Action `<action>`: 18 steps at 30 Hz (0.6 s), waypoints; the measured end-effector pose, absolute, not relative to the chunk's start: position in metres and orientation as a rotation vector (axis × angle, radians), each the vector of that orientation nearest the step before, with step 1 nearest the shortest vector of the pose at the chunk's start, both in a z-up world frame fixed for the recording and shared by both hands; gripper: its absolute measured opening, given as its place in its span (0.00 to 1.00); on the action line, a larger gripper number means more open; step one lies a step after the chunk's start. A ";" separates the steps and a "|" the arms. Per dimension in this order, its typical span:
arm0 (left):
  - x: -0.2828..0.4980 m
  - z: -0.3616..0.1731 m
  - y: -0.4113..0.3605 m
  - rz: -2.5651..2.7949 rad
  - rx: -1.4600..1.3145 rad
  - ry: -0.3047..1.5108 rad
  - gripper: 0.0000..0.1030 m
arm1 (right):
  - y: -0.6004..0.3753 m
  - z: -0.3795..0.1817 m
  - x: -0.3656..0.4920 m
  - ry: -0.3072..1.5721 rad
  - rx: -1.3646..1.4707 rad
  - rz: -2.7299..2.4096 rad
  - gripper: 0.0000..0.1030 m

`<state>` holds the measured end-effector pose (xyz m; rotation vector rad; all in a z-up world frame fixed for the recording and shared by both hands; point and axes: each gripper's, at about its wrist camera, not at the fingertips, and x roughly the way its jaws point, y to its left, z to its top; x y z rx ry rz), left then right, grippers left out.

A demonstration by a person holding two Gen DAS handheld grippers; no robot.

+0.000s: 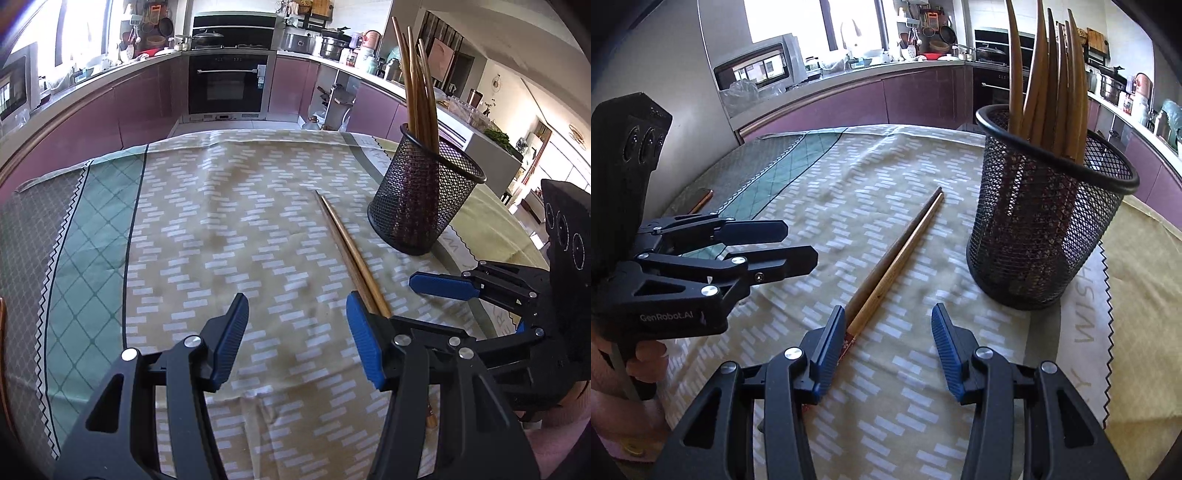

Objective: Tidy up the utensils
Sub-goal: 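Move both tools back to the last chopsticks on the cloth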

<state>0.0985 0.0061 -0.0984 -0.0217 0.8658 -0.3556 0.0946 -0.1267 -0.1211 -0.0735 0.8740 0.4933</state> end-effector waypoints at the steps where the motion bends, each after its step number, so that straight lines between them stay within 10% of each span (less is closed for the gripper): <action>1: 0.099 -0.099 0.006 -0.358 -0.021 0.867 0.53 | -0.128 -0.121 0.095 0.877 -0.072 0.491 0.44; 18: 0.111 -0.109 -0.027 -0.420 0.050 0.907 0.53 | -0.144 -0.121 0.095 0.904 -0.077 0.469 0.44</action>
